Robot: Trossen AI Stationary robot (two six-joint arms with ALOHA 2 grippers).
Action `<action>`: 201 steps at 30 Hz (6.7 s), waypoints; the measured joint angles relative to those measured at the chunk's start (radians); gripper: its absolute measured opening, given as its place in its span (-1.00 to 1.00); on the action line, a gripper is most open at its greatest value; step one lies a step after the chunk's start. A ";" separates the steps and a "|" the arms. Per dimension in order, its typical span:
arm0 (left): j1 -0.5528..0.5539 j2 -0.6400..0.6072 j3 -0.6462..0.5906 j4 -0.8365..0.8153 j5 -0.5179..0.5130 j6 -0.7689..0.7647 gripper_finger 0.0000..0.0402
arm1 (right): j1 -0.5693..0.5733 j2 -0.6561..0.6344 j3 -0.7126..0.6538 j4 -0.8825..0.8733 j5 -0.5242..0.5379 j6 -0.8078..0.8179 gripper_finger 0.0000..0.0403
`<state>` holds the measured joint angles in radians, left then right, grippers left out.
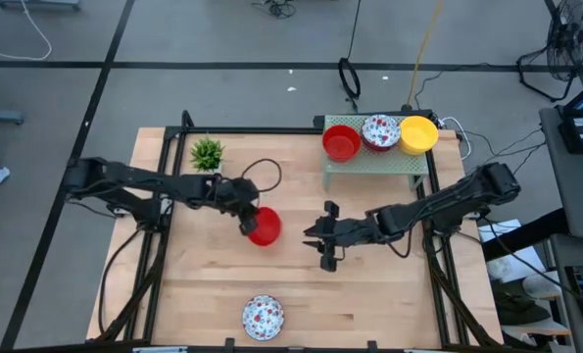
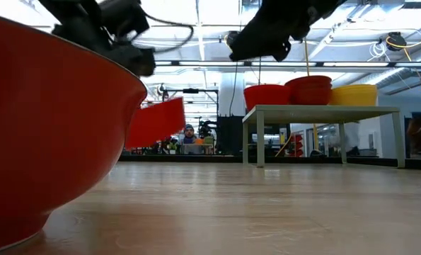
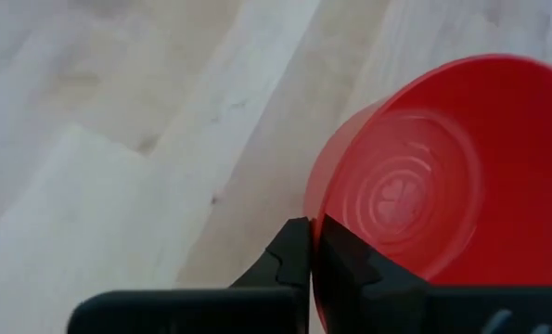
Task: Pick & Place Mini bowls
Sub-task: Stack the red bowl on the stacked red bowl on the shelf
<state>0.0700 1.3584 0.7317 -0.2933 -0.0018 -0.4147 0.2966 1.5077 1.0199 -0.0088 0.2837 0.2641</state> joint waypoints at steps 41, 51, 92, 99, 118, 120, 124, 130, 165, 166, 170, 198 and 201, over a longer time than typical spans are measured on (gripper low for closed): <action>0.020 0.381 0.425 -0.174 -0.001 0.151 -0.54 | 0.072 -0.012 0.000 0.027 0.001 0.005 -0.35; 0.024 0.291 0.425 -0.221 -0.047 0.223 -0.21 | 0.072 -0.009 0.000 0.027 0.002 0.005 -0.35; -0.203 -0.174 0.424 -0.673 -0.026 -0.120 -0.37 | -0.040 0.309 0.050 0.197 -0.024 -0.401 -0.35; -0.232 -0.173 0.424 -0.745 -0.026 -0.166 -0.37 | -0.082 0.309 0.050 0.183 -0.098 -0.339 -0.35; -0.264 -0.173 0.424 -0.753 -0.026 -0.178 -0.37 | -0.097 0.309 0.050 0.221 -0.129 -0.362 -0.35; -0.264 -0.173 0.424 -0.753 -0.026 -0.178 -0.37 | -0.097 0.309 0.049 0.188 -0.129 -0.349 -0.35; -0.264 -0.173 0.424 -0.753 -0.026 -0.171 -0.37 | -0.097 0.309 0.049 0.144 -0.129 -0.354 -0.35; -0.264 -0.173 0.424 -0.753 -0.027 -0.172 -0.37 | -0.099 0.309 0.049 0.109 -0.124 -0.386 -0.35; -0.264 -0.173 0.424 -0.753 -0.027 -0.165 -0.37 | -0.146 0.391 0.048 0.025 -0.153 -0.283 -0.35; -0.264 -0.173 0.424 -0.753 -0.027 -0.164 -0.37 | -0.144 0.401 0.048 0.035 -0.149 -0.286 -0.35; -0.264 -0.173 0.424 -0.753 -0.027 -0.143 -0.37 | -0.143 0.420 0.049 0.077 -0.122 -0.280 -0.36; -0.263 -0.173 0.424 -0.753 -0.027 -0.145 -0.37 | -0.096 0.088 0.047 0.042 -0.014 -0.256 -1.00; -0.263 -0.173 0.424 -0.753 -0.033 -0.141 -0.37 | -0.115 -0.030 0.047 0.004 0.071 -0.278 -1.00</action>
<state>-0.1932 1.1851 1.1557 -1.0466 -0.0350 -0.5560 0.1816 1.4780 1.0668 -0.0052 0.3546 -0.0142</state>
